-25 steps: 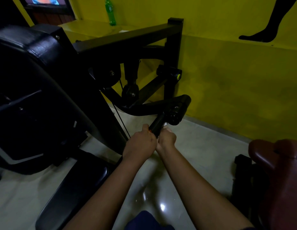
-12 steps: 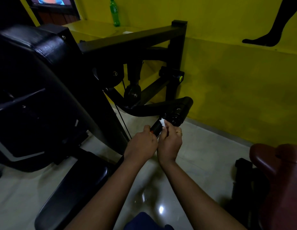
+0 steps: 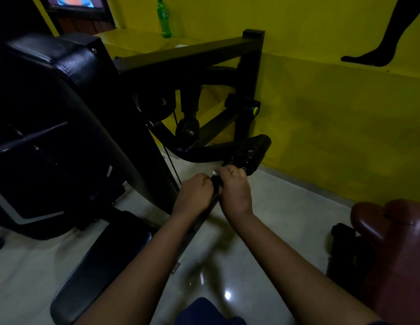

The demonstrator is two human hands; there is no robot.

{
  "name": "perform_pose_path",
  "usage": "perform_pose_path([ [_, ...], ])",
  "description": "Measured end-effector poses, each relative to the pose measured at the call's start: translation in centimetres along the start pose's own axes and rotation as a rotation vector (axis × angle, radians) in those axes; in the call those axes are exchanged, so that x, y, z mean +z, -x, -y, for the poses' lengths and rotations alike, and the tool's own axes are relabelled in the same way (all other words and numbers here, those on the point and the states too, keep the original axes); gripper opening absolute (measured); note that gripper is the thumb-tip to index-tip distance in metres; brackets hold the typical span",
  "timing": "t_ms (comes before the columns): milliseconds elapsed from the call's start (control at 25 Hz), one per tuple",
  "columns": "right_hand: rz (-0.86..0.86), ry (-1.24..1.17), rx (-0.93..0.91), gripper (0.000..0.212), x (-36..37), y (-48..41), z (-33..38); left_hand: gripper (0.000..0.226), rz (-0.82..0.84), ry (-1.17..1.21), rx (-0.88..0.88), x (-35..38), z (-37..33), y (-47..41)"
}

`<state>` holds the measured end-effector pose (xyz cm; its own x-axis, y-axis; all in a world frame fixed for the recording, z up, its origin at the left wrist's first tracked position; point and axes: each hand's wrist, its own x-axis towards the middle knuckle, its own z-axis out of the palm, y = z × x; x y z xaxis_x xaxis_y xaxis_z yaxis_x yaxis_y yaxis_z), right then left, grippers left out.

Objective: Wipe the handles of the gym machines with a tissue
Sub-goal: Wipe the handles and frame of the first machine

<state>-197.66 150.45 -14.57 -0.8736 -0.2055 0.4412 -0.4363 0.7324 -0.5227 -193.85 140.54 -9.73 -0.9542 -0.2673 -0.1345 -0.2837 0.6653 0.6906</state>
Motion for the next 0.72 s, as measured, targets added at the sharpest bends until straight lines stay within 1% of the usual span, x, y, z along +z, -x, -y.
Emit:
perform_pose_path([
  [80,0.022,0.006,-0.237,0.026,-0.4,1.4,-0.9,0.034,-0.096,0.174,-0.091,-0.4,0.2,0.0],
  [120,0.049,0.048,-0.291,0.027,-0.8,0.7,-1.4,0.033,-0.134,0.254,-0.147,-0.5,0.3,0.0],
  [160,0.089,0.094,-0.265,0.031,-0.9,-0.6,-1.8,0.032,-0.159,0.327,-0.196,-0.6,0.4,0.2],
  [240,0.120,0.153,-0.066,0.045,-0.9,-2.9,-1.8,0.030,-0.193,0.484,-0.288,-0.9,1.0,0.3],
  [280,0.118,0.141,0.005,0.051,-0.9,-3.2,-1.2,0.030,-0.205,0.560,-0.330,-1.0,1.3,0.4],
  [320,0.123,0.100,0.019,0.055,-1.0,-2.8,-0.1,0.030,-0.209,0.631,-0.365,-1.3,1.6,0.7],
  [360,0.111,0.064,-0.028,0.055,-1.1,-1.6,1.5,0.031,-0.204,0.690,-0.392,-1.7,1.9,0.9],
  [400,0.088,0.016,-0.110,0.051,-0.9,0.3,2.9,0.031,-0.187,0.738,-0.410,-2.0,2.2,1.1],
  [480,0.065,-0.072,-0.321,0.037,-0.7,4.4,4.4,0.026,-0.138,0.739,-0.419,-3.0,2.8,1.9],
  [560,0.097,-0.055,-0.476,0.041,-0.4,5.0,3.5,0.023,-0.080,0.589,-0.406,-3.9,3.1,3.1],
  [600,0.099,-0.019,-0.487,0.040,-0.3,4.1,2.6,0.022,-0.056,0.528,-0.395,-4.2,3.2,3.7],
  [640,0.070,0.021,-0.460,0.037,0.1,3.1,1.6,0.022,-0.049,0.495,-0.391,-4.4,3.4,4.3],
  [720,-0.029,0.026,-0.255,0.036,0.3,1.8,0.7,0.020,-0.085,0.482,-0.378,-4.6,3.7,5.6],
])
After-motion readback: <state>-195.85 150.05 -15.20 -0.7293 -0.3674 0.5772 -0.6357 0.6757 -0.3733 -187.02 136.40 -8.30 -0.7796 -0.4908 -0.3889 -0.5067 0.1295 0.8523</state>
